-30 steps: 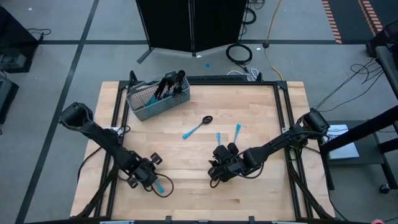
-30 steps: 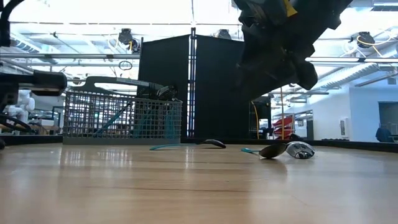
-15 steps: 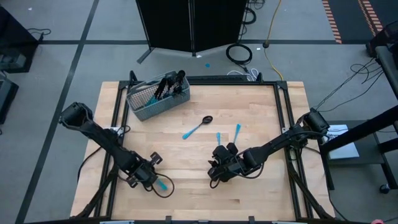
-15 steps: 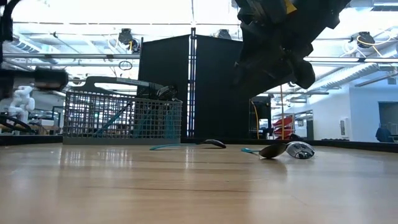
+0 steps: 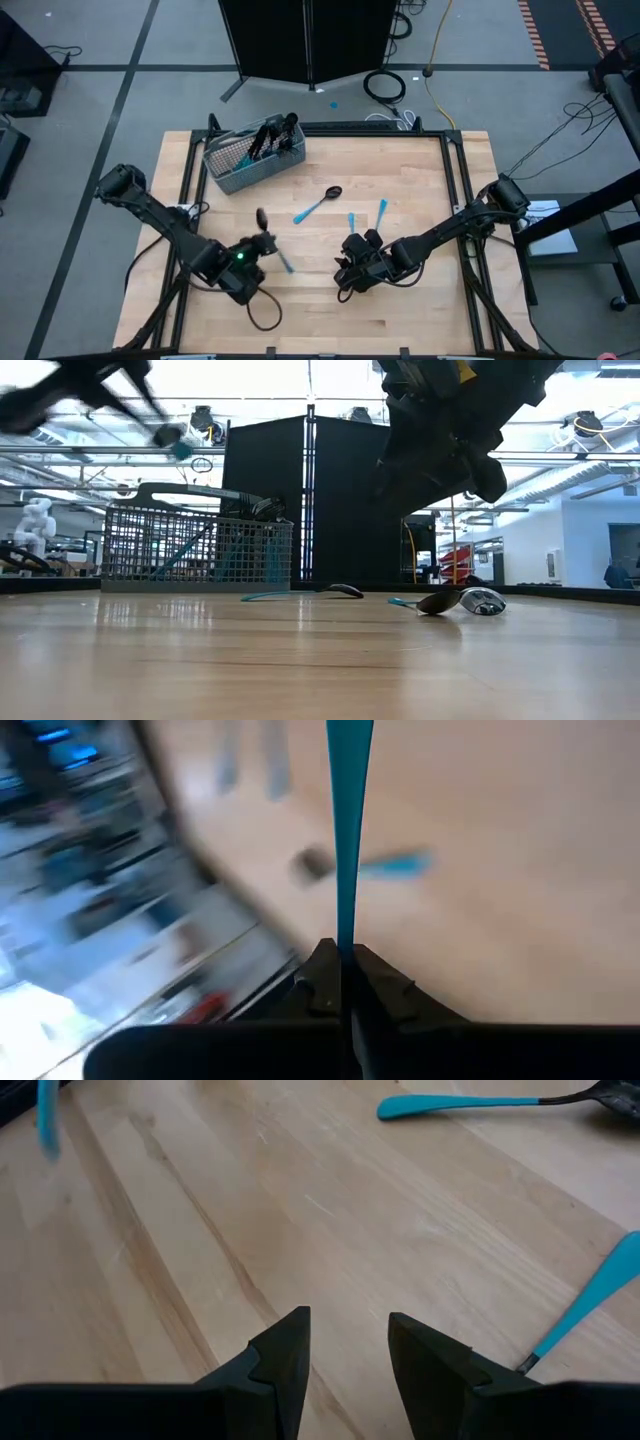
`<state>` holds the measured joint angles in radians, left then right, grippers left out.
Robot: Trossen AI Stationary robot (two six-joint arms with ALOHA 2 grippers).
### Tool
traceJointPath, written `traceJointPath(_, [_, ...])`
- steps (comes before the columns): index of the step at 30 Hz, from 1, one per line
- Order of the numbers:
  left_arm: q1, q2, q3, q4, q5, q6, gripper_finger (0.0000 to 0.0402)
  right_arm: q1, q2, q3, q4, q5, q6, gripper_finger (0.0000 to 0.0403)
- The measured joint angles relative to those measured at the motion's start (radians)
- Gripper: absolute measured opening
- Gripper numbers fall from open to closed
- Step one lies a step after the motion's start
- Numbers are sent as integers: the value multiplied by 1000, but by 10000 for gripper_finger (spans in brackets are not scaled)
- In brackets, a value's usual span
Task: Sort silverware
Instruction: Put the blue spoon in the dish rack
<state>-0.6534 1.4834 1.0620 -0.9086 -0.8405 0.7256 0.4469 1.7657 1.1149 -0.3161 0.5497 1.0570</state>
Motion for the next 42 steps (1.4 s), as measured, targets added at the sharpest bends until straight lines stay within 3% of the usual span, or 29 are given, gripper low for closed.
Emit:
traceJointPath(3, [40,-1,36,6,-129,144,1,0,0,0,0,3,-19,130])
traceJointPath(9, [158,-1,54,17,-236,380,0,-5,0,0,0,54,-58,130])
traceJointPath(16, [384,-77,54,63,-241,554,0,6,0,0,0,66,-55,130])
traceJointPath(20, [540,-155,54,240,-234,788,0,24,0,-1,0,102,-55,130])
traceJointPath(23, [671,-207,54,479,-144,1000,0,29,0,-1,-1,128,-56,130])
traceJointPath(28, [902,-216,54,805,281,1216,0,32,0,-1,-8,219,-127,130])
traceJointPath(29, [941,-204,54,853,326,1247,0,32,0,-1,-14,234,-136,130])
traceJointPath(35, [1098,-112,54,982,393,1345,0,33,0,-1,-82,279,-162,130])
traceJointPath(42, [1131,-46,52,1054,396,1514,0,-16,0,-1,-139,308,-187,130])
